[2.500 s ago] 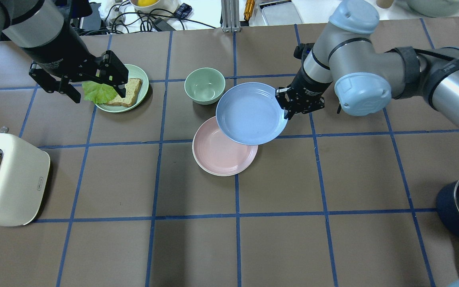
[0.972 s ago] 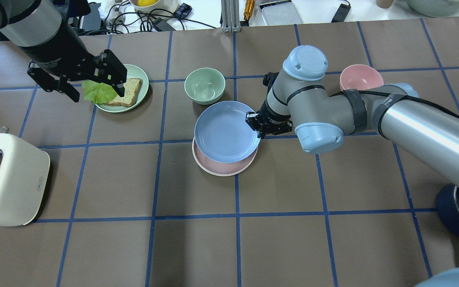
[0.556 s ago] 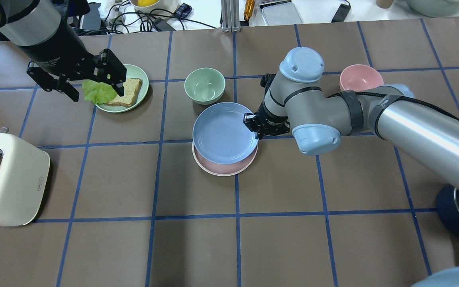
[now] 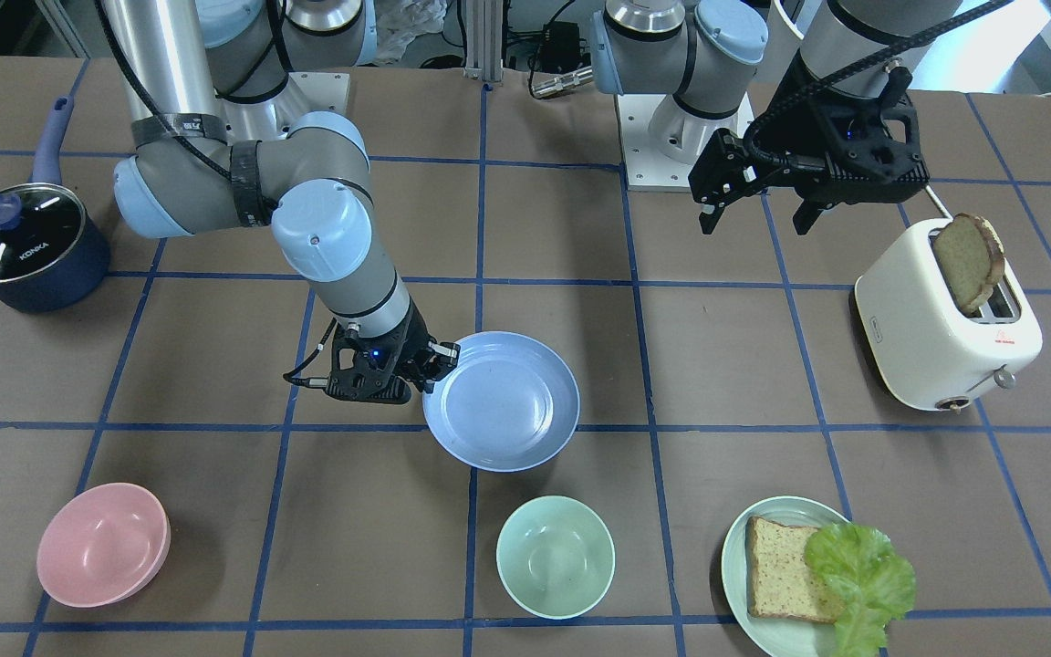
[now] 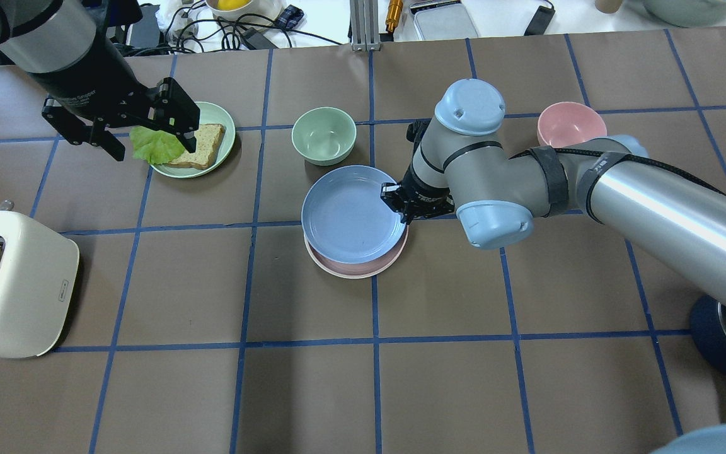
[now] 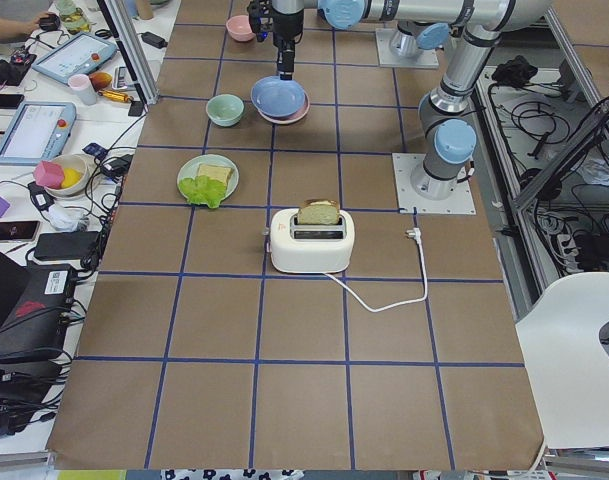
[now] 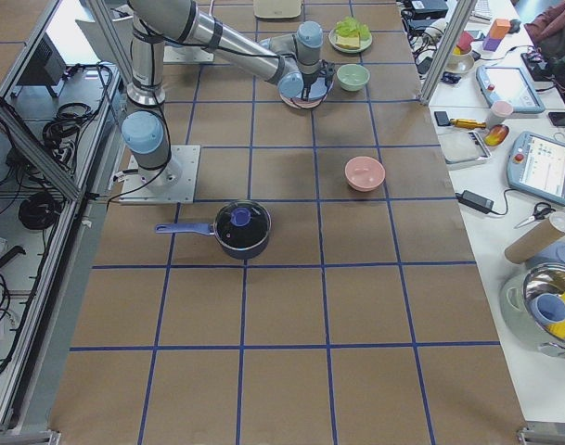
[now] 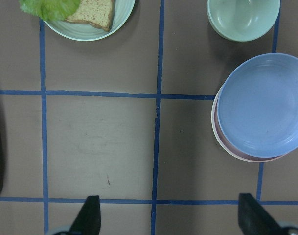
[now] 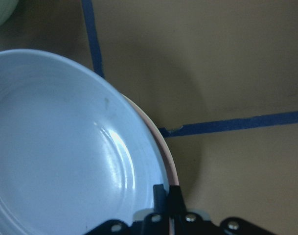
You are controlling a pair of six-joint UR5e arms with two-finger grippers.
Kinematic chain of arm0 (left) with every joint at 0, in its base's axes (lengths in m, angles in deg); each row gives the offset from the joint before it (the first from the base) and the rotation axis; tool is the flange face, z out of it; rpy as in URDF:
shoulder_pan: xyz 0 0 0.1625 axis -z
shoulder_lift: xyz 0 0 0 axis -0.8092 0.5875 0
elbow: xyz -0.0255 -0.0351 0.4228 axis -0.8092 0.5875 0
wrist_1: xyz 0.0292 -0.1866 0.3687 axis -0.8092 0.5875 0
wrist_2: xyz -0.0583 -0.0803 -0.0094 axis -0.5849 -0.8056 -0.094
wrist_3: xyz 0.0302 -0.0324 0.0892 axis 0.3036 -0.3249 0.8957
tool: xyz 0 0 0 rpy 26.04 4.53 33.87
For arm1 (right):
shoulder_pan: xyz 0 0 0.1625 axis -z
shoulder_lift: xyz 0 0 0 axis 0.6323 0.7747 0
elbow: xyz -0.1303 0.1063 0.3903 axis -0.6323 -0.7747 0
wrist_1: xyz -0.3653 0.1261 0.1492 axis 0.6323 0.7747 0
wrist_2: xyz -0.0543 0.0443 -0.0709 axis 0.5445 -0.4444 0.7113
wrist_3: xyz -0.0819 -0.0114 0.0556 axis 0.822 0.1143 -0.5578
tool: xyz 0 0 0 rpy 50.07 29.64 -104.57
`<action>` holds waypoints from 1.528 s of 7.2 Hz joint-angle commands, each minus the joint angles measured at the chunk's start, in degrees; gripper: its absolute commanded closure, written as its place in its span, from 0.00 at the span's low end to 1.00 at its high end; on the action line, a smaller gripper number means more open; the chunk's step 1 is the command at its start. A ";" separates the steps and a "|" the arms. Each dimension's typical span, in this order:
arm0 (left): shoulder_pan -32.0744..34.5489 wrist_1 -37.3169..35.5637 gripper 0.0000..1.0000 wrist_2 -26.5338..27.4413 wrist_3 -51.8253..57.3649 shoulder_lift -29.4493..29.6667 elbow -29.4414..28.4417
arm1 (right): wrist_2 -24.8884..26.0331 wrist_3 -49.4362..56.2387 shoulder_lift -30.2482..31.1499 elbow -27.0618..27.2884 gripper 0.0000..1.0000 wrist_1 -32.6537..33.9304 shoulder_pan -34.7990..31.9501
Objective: Stack three plates with pink and blue
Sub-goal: 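Lower the light blue plate onto the pink plate and open the right gripper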
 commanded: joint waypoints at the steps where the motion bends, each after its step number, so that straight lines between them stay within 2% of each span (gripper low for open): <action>1: -0.01 -0.09 0.00 0.00 0.00 0.00 0.01 | 1.45 0.19 0.03 0.03 0.90 -0.05 0.09; 2: -0.01 -0.09 0.00 0.00 0.00 0.00 0.01 | 1.28 -0.15 0.03 0.03 0.81 -0.05 0.09; 3: -0.01 0.00 0.00 -0.09 0.00 0.00 0.01 | 1.19 -0.51 0.12 0.03 0.43 -0.05 0.00; 4: -0.01 -0.09 0.00 -0.09 0.00 0.00 -0.08 | 0.93 -0.68 0.29 0.03 0.23 -0.05 0.00; 6: -0.01 0.00 0.00 0.00 0.00 0.00 0.01 | 0.58 -0.69 0.56 -0.31 0.12 -0.14 -0.09; 8: -0.01 0.00 0.00 0.00 0.00 0.00 0.01 | 0.75 0.01 1.95 -2.67 0.06 -0.92 0.61; 11: -0.01 0.00 0.00 0.00 0.00 -0.09 0.01 | 1.63 6.40 4.68 -8.21 0.06 -8.72 2.45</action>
